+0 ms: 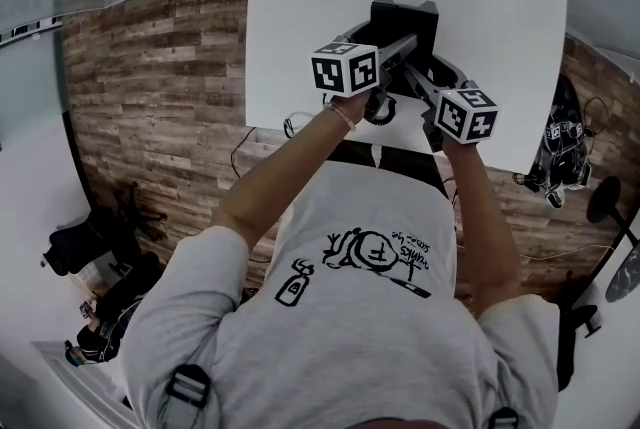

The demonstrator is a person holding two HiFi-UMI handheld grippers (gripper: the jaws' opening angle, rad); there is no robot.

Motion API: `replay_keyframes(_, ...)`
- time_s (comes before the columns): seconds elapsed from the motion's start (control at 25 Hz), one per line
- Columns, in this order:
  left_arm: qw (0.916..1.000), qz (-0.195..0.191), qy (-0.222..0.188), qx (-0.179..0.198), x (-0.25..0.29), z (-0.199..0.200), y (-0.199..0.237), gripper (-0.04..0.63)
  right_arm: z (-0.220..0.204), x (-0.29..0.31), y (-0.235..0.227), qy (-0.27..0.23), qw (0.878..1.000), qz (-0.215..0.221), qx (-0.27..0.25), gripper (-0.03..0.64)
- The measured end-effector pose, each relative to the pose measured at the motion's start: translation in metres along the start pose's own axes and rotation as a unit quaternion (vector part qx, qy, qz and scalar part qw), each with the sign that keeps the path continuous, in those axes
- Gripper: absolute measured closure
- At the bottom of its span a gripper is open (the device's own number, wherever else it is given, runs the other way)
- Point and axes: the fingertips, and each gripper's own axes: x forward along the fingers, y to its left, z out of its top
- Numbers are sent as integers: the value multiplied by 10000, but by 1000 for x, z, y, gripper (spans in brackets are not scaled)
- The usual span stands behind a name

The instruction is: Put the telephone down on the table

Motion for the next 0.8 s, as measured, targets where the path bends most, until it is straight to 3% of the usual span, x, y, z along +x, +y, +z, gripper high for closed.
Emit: replay_keyframes(0.8,9992,270,284,-110,23,-18,20,236,-17,17,-25,303,9991,115,257,407)
